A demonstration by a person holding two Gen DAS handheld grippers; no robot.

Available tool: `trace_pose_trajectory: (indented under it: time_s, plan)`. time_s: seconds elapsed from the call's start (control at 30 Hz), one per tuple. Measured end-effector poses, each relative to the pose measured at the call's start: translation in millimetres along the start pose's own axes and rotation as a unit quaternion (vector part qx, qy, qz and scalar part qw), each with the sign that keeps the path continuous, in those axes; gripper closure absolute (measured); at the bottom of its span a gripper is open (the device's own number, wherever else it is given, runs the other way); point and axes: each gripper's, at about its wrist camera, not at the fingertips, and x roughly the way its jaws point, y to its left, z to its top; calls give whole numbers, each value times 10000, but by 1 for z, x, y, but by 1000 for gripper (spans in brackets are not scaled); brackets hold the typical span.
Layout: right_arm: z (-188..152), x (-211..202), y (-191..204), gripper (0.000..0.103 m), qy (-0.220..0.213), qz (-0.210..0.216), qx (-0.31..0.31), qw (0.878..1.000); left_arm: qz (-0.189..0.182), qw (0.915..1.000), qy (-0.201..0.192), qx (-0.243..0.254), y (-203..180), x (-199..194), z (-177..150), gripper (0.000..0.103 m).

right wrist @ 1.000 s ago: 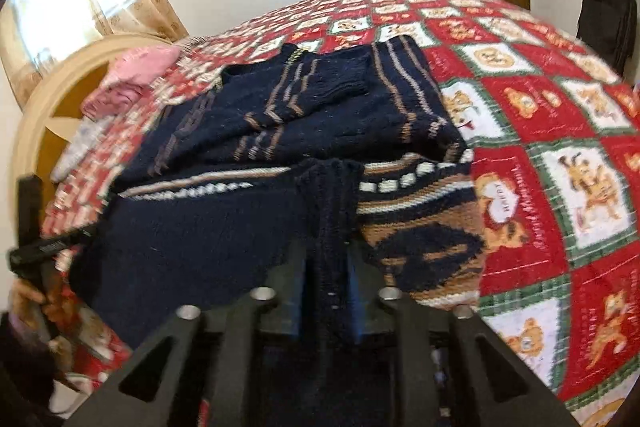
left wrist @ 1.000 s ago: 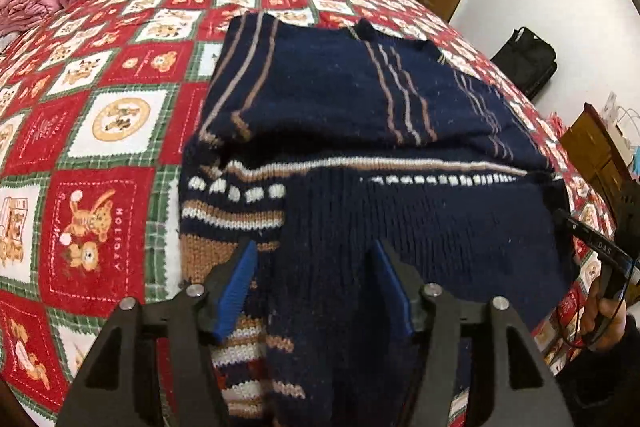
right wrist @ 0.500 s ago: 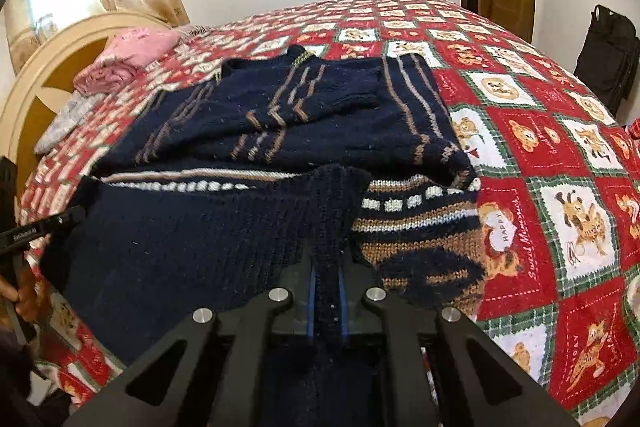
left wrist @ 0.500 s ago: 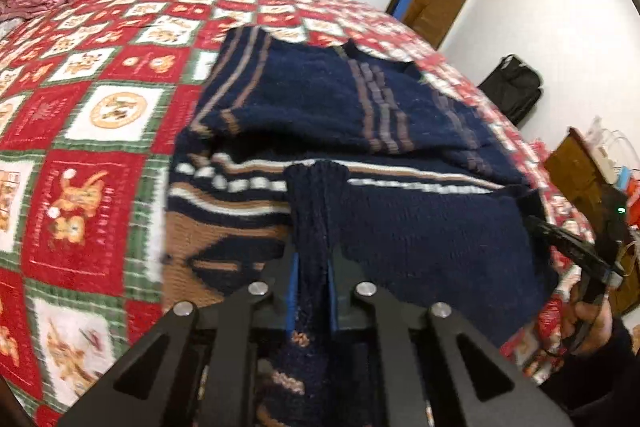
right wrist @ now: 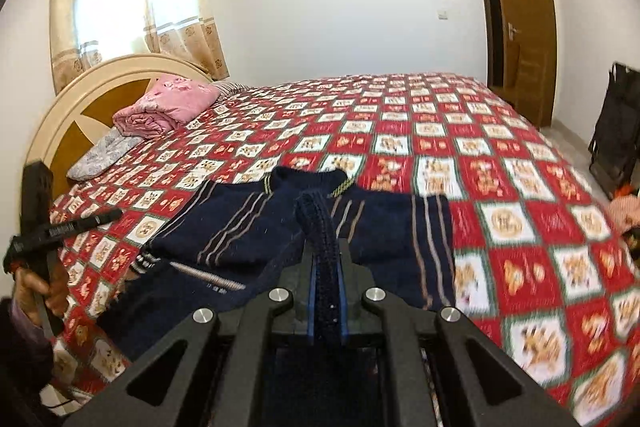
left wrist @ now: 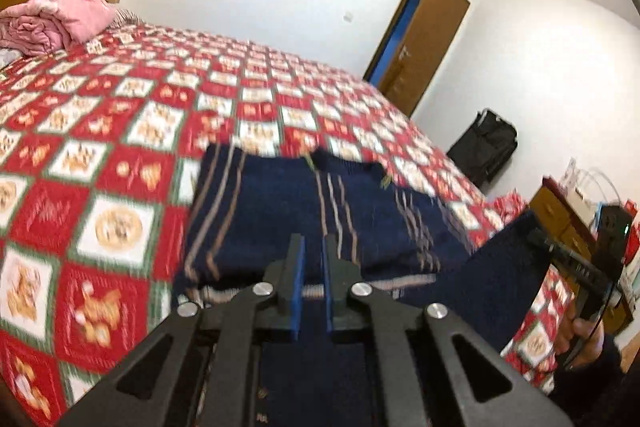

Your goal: Fold small clothes

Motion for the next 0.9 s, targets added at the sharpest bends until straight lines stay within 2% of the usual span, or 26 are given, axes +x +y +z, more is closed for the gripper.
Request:
trace_pose_trajectory:
  time_s: [0.13, 0.2, 0.27, 0.33, 0.4, 0.43, 0.5, 0.67, 0.73, 0.77, 0.8, 0.83, 0.87, 0.9]
  plan:
    - [12, 19, -2, 95, 211, -4, -84, 9997, 196, 9996, 15, 208, -1, 7, 22, 94]
    - [6, 25, -4, 95, 316, -21, -63, 9995, 27, 9991, 248, 340, -4, 12, 22, 94]
    - [-5, 25, -6, 95, 372, -66, -38, 9993, 27, 9974, 480, 536, -6, 15, 12, 92]
    - [-19, 24, -11, 95, 446, -111, 46, 9989, 5, 9941, 812, 721, -6, 21, -6, 84]
    - [-29, 24, -17, 95, 528, -74, 219, 9983, 181, 9900, 1117, 844, -4, 31, -25, 56]
    - [-33, 25, -19, 95, 554, -63, 285, 9980, 328, 9881, 1213, 886, -3, 36, -32, 52]
    - [-40, 26, -24, 95, 611, -30, 447, 9971, 490, 9842, 1445, 900, 1, 46, -45, 51]
    - [-45, 26, -26, 95, 640, 58, 588, 9962, 485, 9802, 1767, 755, 4, 61, -58, 48]
    - [-47, 26, -25, 95, 647, 92, 610, 9960, 383, 9813, 1755, 696, 2, 61, -61, 49]
    - [-47, 26, -24, 95, 646, 97, 616, 9960, 351, 9813, 1766, 681, 2, 61, -61, 54]
    - [-47, 26, -24, 95, 638, 100, 617, 9960, 320, 9818, 1765, 627, 3, 60, -60, 70]
    - [-48, 25, -24, 95, 622, 94, 608, 9962, 304, 9826, 1768, 482, 7, 58, -60, 80]
    - [-48, 24, -23, 95, 613, 87, 605, 9962, 223, 9833, 1784, 271, 13, 58, -60, 88]
    - [-49, 23, -23, 95, 614, 86, 611, 9962, 44, 9840, 1782, -39, 21, 55, -61, 89]
